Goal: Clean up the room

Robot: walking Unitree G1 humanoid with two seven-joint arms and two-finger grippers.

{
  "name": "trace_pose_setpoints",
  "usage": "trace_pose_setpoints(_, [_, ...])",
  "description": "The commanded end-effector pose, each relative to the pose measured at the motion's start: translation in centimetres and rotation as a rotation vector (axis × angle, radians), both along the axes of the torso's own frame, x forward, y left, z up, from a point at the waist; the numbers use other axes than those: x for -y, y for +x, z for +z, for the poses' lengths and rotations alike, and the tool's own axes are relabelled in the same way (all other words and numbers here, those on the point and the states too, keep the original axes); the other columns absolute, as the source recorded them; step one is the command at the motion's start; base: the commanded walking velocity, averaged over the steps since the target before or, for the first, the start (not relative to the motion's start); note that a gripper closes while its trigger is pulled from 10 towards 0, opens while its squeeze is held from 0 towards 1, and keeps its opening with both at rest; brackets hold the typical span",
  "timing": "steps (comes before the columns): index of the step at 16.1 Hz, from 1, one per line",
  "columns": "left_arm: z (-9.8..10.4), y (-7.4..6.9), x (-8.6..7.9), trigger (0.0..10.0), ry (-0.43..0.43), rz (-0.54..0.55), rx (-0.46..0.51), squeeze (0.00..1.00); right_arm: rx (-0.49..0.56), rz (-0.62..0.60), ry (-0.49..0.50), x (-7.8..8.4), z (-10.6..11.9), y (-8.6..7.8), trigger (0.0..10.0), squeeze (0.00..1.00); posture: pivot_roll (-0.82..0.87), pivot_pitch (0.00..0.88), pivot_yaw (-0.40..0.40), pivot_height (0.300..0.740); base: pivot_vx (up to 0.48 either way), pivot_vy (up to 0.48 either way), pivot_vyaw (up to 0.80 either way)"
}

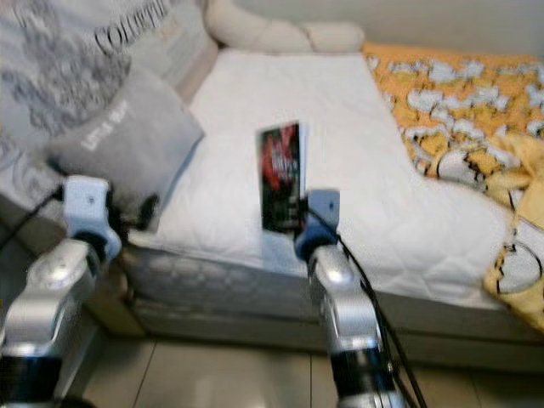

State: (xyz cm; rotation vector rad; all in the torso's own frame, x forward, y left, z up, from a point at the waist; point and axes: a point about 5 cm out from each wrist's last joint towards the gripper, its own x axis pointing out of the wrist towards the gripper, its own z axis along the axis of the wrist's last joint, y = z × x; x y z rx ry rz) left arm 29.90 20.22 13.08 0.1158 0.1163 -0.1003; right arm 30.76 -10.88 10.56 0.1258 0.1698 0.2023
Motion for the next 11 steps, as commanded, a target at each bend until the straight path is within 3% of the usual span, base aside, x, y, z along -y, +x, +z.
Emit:
trace_pose_setpoints(1, [0.39,0.18,0.32,10.0,0.004,-0.011,0.012,0.0,0.052,-0.036,-0.003,1.05,1.24,0.38,10.0,0.0,0.04,0.0,0.001,0.74,0.326,0.0,0.0])
trace_pose_setpoints(11, [0.11,0.01,0.52,10.0,0.0,-0.02,0.003,0.0,0.048,-0.036,-0.003,1.25,1.23,0.38,10.0,0.0,0.03,0.0,0.005,0.74,0.317,0.0,0.0])
